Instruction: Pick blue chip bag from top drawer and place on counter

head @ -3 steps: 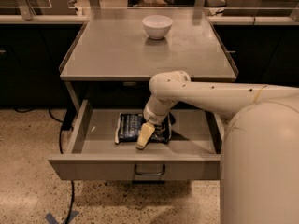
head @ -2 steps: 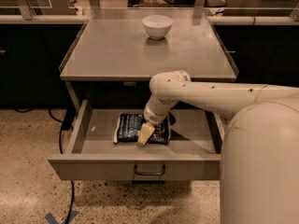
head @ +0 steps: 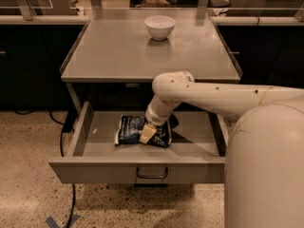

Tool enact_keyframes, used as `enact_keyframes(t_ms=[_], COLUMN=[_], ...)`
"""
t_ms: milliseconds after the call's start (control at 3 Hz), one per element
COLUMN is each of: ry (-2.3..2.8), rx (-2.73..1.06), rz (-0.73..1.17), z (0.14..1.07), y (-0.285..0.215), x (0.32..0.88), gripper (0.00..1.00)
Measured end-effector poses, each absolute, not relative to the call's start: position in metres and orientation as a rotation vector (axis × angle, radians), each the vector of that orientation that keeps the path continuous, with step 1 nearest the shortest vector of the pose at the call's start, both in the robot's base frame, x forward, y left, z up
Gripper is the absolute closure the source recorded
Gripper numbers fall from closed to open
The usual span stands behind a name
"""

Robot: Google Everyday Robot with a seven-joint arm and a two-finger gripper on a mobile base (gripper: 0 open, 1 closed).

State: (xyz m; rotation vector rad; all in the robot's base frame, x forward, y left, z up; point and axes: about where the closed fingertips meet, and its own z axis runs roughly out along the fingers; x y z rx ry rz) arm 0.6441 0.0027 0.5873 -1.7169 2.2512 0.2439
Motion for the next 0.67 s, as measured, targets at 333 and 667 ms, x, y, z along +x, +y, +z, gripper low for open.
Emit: enact_keyframes(t_ms=[333, 667], ry=[2.251, 2.251], rx=[-1.717, -1.717], rz=[0.244, 0.244], z=[0.587, 0.598], y=[0.003, 0.003], x=[0.644, 0.644], gripper=[0.88, 1.00])
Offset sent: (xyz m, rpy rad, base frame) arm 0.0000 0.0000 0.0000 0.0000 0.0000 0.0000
